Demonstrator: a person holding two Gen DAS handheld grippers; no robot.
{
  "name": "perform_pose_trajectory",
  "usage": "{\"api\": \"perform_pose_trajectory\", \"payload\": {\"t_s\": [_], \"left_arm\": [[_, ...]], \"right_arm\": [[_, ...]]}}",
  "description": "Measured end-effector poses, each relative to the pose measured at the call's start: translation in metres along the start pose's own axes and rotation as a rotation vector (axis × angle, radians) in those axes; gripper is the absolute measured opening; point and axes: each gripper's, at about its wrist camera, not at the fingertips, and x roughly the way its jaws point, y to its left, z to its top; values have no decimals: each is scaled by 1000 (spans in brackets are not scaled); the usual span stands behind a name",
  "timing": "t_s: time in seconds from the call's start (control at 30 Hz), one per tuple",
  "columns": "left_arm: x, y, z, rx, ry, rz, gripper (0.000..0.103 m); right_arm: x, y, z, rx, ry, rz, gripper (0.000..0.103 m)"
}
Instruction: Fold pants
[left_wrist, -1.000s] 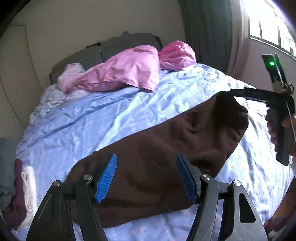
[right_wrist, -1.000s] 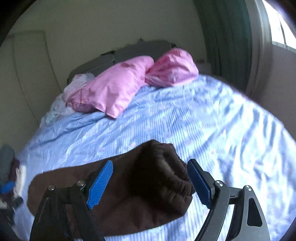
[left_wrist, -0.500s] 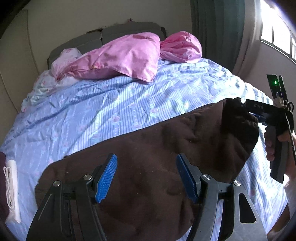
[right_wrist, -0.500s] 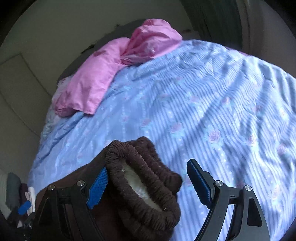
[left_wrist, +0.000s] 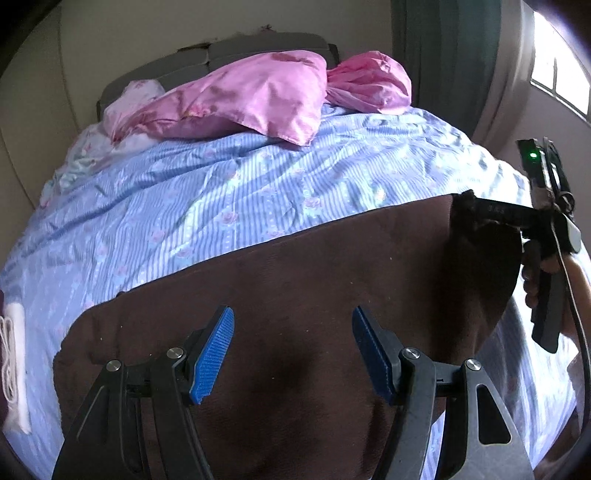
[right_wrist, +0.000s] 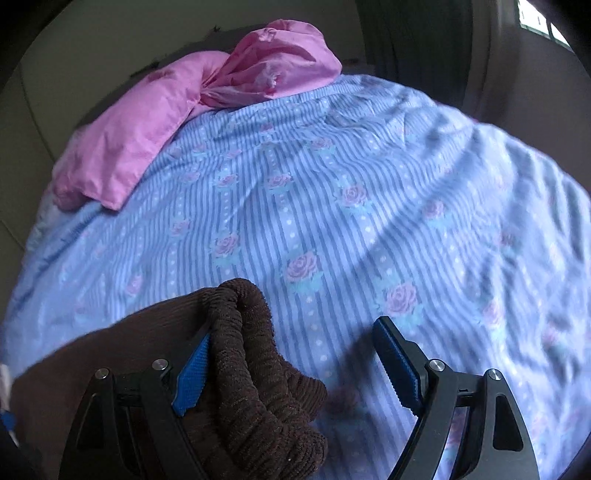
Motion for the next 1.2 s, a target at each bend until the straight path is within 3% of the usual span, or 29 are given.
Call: {"api": "perform_pose_trajectory", "payload": {"t_s": [0.07, 0.13, 0.23, 0.4, 0.57, 0.77, 0.93, 1.2], "left_arm": [[-3, 4, 2, -16, -15, -7, 66], [-7, 9, 4, -41, -26, -23, 66], [-14, 11, 7, -61, -39, -48, 66], [-25, 0, 3, -22, -65, -52, 66], [-26, -8, -2, 6, -68, -48, 66], [-18, -14, -5, 33, -53, -24, 66], [-12, -18, -8, 46, -39, -13, 66], [-5, -18, -10, 50, -29, -5, 66]], "right_arm": [[-14, 3, 0, -26, -31, -7, 83], [-40, 3, -2, -30, -89, 46, 83], [-80, -6, -8, 21, -186, 107, 83], [-111, -21, -26, 96, -258, 153, 83], [-89, -35, -52, 234, -170, 311, 83], [-36, -38, -64, 343, -30, 405, 83], [-5, -31, -52, 368, 5, 455, 70], [15, -29, -40, 409, 45, 419, 43]]}}
